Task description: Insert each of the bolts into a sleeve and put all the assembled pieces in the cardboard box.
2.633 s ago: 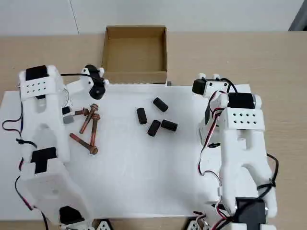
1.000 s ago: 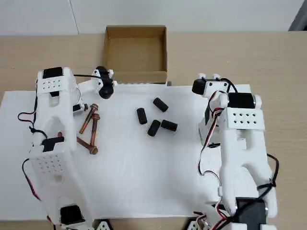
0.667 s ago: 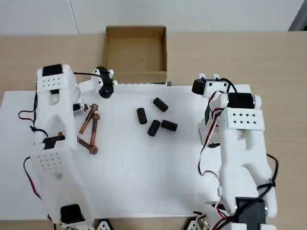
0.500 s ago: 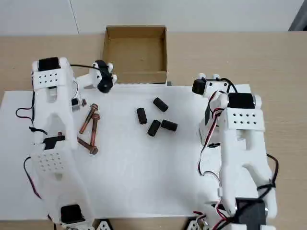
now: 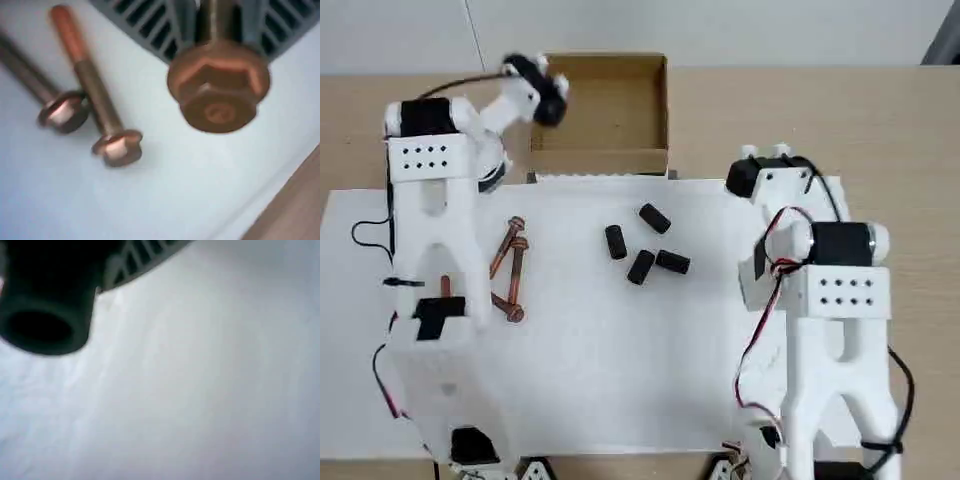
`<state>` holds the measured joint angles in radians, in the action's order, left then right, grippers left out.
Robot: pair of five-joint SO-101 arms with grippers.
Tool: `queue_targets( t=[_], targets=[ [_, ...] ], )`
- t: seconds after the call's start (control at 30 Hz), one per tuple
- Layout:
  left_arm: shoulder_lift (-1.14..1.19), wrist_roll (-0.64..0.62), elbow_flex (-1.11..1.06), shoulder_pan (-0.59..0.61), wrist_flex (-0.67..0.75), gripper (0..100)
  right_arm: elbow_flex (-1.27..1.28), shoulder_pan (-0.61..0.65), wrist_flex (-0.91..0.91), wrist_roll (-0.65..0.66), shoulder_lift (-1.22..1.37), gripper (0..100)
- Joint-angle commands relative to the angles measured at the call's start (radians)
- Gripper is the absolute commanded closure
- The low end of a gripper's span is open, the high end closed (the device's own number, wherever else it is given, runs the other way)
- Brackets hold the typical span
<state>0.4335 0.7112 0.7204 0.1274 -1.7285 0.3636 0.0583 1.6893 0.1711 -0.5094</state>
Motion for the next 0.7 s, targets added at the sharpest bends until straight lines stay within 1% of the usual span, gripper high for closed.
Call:
queue_targets(
  t=[0.0, 0.2, 0.33, 0.43, 0.53, 0.67],
  targets=[
    [-0.155, -0.126, -0.001, -0.035, -0.021, 100, 0.026, 0.013, 0.016, 0.002, -0.059, 99.1],
    [-0.328, -0.261, -0.016, -0.066, -0.020, 100, 0.035, 0.008, 0.010, -0.005, -0.219, 99.6],
    [-0.446, -0.347, -0.016, -0.126, -0.021, 100, 0.038, 0.008, -0.031, -0.106, -0.364, 99.6],
    [-0.528, -0.434, -0.033, -0.153, -0.021, 100, 0.041, 0.008, -0.067, -0.137, -0.446, 99.6],
    [-0.623, -0.525, -0.105, -0.175, -0.021, 100, 0.041, 0.008, -0.093, -0.143, -0.506, 99.6],
    [-0.796, -0.651, -0.268, -0.218, -0.018, 100, 0.041, 0.012, -0.093, -0.204, -0.556, 99.6]
  ],
)
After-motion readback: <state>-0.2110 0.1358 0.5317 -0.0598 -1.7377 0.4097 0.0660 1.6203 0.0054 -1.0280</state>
